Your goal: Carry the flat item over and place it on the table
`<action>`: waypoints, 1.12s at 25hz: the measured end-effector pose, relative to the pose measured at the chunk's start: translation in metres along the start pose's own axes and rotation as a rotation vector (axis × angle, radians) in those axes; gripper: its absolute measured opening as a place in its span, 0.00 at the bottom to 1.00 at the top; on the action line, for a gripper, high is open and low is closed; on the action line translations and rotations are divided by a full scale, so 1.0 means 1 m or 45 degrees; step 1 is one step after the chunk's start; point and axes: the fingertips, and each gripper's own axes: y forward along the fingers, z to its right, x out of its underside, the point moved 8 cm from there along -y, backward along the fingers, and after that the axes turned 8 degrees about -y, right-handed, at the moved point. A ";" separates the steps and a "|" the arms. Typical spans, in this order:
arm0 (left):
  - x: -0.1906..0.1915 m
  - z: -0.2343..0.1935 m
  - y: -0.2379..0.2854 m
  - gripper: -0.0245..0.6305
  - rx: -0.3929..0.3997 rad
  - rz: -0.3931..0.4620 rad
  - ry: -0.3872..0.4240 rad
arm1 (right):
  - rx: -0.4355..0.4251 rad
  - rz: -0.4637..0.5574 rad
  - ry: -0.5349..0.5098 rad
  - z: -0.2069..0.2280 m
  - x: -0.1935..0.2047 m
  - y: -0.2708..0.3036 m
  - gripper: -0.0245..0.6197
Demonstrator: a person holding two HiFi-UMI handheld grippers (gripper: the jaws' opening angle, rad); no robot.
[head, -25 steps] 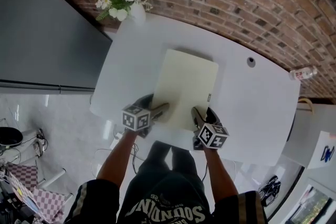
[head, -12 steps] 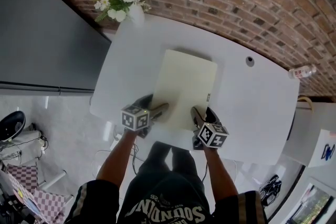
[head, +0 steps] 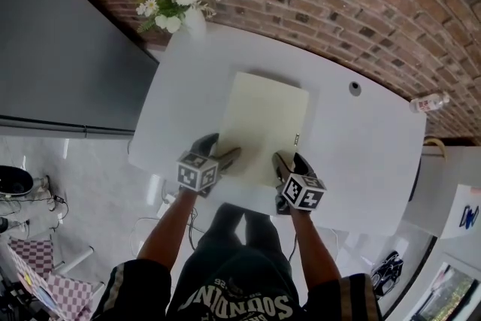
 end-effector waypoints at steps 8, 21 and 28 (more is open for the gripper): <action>-0.021 0.004 -0.021 0.40 -0.057 0.143 -0.007 | 0.078 0.016 -0.056 0.003 -0.006 -0.015 0.33; -0.023 0.007 -0.021 0.05 -0.098 0.145 0.139 | 0.131 0.119 -0.168 -0.004 -0.021 -0.029 0.04; -0.027 0.013 -0.018 0.05 -0.074 0.113 0.218 | 0.145 0.127 -0.170 -0.013 -0.018 -0.030 0.04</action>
